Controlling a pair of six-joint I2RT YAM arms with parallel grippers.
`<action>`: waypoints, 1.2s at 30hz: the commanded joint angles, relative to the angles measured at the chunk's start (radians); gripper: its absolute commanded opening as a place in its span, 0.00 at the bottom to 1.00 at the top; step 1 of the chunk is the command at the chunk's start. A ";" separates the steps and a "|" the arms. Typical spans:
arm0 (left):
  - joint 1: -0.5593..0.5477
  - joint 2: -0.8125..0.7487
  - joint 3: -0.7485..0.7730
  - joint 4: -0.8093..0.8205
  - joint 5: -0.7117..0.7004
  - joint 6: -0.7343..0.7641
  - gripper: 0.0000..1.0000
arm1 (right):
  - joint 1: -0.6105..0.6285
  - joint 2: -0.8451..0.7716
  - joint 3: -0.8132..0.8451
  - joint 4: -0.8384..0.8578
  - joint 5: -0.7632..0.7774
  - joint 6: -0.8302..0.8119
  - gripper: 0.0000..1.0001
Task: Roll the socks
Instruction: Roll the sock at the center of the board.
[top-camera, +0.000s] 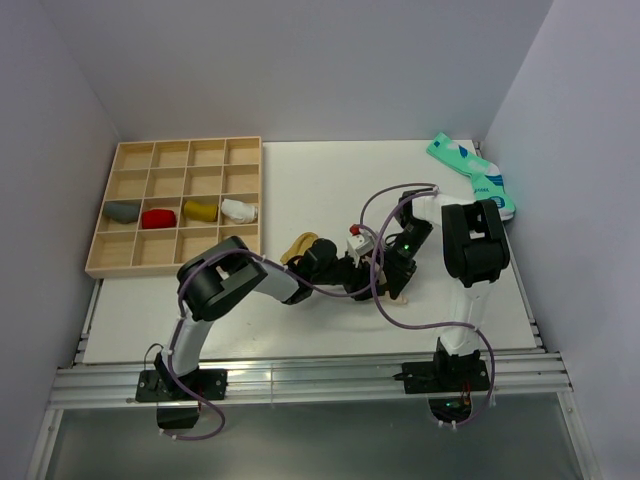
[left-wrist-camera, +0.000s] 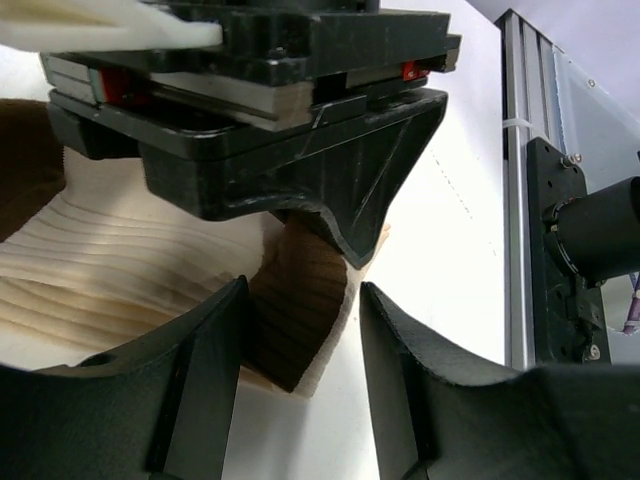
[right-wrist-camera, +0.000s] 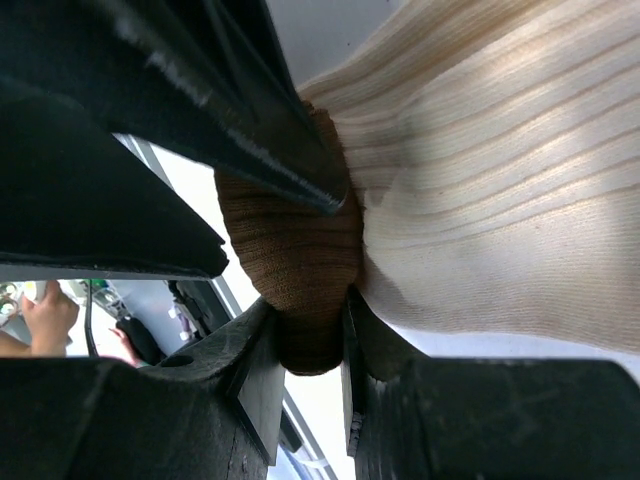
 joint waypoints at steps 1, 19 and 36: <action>-0.020 0.021 -0.002 0.065 0.030 -0.015 0.52 | -0.004 0.007 0.029 -0.003 -0.021 0.031 0.14; -0.059 0.070 -0.023 0.065 0.033 -0.070 0.01 | -0.005 -0.086 -0.046 0.136 0.003 0.167 0.30; -0.011 0.106 -0.157 0.181 0.018 -0.372 0.00 | -0.145 -0.433 -0.166 0.275 0.012 0.108 0.50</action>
